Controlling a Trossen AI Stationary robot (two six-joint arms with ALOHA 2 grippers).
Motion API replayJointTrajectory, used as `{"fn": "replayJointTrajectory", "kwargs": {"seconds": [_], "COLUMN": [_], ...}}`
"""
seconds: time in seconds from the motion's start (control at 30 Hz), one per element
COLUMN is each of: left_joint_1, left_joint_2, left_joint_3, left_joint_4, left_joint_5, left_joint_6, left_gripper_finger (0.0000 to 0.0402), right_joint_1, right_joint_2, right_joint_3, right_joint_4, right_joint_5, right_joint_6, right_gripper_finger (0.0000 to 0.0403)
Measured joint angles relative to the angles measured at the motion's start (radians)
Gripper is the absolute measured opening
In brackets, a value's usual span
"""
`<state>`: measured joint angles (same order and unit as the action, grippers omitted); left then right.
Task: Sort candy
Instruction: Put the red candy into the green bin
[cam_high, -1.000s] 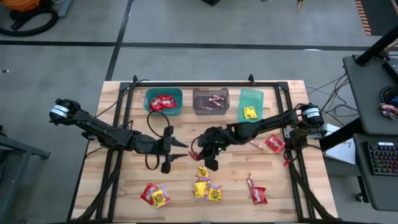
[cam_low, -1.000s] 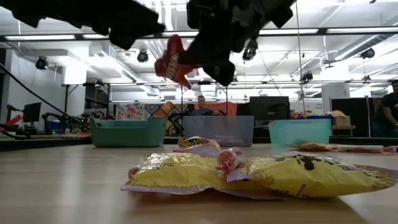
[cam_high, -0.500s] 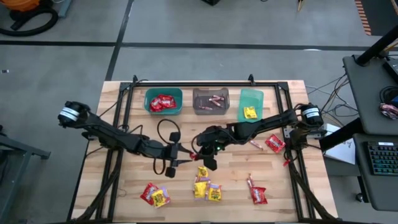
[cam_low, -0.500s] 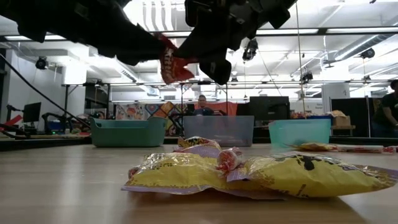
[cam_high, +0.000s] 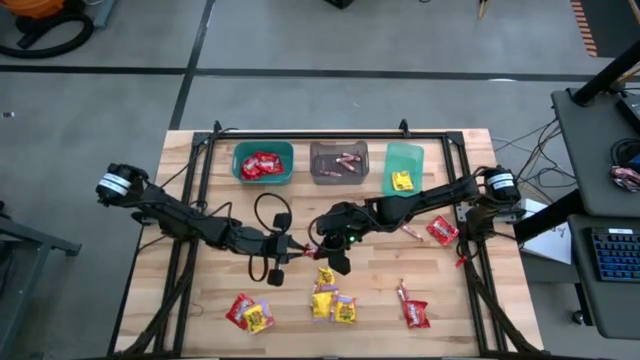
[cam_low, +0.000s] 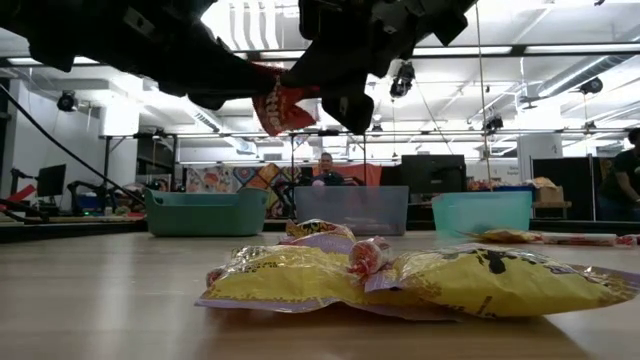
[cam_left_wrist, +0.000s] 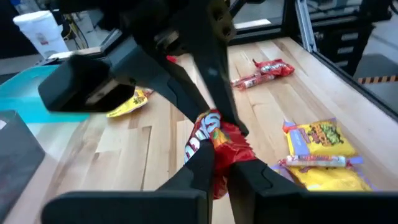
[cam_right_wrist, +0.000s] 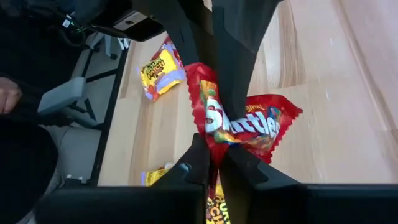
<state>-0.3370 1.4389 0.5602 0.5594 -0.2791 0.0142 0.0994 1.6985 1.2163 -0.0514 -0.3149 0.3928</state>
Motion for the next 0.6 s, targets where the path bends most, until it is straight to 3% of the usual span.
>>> {"fn": "replayJointTrajectory", "kwargs": {"seconds": [0.13,0.4,0.6], "left_joint_1": [0.001,0.002,0.003], "left_joint_2": [-0.002,-0.003,-0.096], "left_joint_3": [-0.012,-0.027,-0.028], "left_joint_4": [0.006,-0.027,-0.019], "left_joint_5": [-0.009,-0.066,-0.078], "left_joint_6": [-0.070,-0.223,-0.306], "left_gripper_finger": [0.0003,0.0000,0.0000], "right_joint_1": [-0.001,-0.002,0.000], "right_joint_2": [-0.027,-0.069,-0.130], "right_joint_3": [0.000,0.001,0.001], "right_joint_4": [-0.005,-0.013,-0.037], "right_joint_5": [0.018,0.155,0.226], "right_joint_6": [0.000,-0.043,-0.122], "right_gripper_finger": [0.0071,0.0173,0.0219]}}
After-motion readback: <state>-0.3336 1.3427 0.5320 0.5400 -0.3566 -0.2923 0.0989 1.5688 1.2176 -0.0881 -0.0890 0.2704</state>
